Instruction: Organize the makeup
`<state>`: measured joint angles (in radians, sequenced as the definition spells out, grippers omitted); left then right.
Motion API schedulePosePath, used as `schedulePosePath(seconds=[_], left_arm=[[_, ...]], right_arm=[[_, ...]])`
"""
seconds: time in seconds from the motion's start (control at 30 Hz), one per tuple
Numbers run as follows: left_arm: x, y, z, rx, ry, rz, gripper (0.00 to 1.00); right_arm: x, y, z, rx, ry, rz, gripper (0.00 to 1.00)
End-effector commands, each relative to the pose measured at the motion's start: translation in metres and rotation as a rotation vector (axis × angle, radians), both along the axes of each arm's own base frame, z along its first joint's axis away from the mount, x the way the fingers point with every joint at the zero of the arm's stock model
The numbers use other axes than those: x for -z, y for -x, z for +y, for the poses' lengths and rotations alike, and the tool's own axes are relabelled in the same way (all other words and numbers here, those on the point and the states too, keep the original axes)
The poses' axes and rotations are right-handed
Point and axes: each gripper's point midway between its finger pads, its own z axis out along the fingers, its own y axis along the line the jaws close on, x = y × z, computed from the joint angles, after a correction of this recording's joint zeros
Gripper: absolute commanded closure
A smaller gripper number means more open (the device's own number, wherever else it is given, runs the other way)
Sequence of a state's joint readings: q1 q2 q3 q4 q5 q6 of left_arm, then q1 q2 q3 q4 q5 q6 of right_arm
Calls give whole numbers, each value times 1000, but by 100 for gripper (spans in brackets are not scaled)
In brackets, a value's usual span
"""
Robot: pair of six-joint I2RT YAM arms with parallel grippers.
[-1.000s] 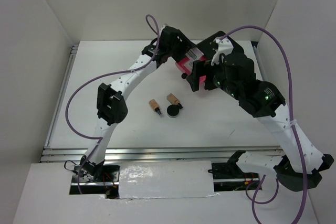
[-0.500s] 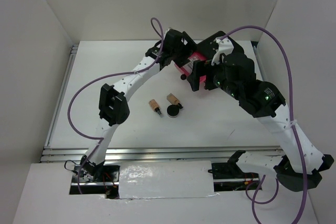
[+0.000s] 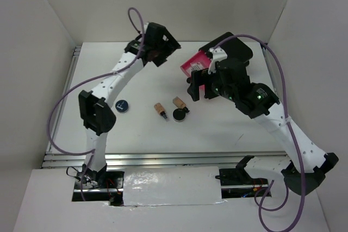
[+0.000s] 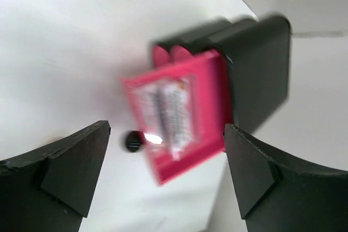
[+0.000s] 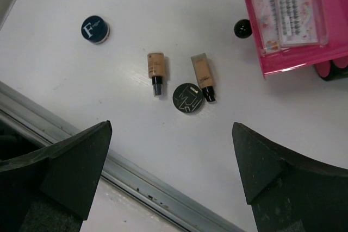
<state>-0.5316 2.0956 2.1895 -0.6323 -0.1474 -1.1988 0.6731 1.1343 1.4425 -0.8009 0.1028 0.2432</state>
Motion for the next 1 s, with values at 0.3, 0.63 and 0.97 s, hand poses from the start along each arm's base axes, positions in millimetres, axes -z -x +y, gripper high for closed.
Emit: schedulePosePath(seconds=[0.3,0.63,0.97], left_arm=[[30,65,88,-67,-250,211,3],[22,126,189,-80,-375,230,1],[31,175,249,-88,-432,251,0]], right_arm=[[106,-49,39,-45,223,105,35],[203,-112,36,62,713,154,100],[239,-164,12,275,1060,43,100]])
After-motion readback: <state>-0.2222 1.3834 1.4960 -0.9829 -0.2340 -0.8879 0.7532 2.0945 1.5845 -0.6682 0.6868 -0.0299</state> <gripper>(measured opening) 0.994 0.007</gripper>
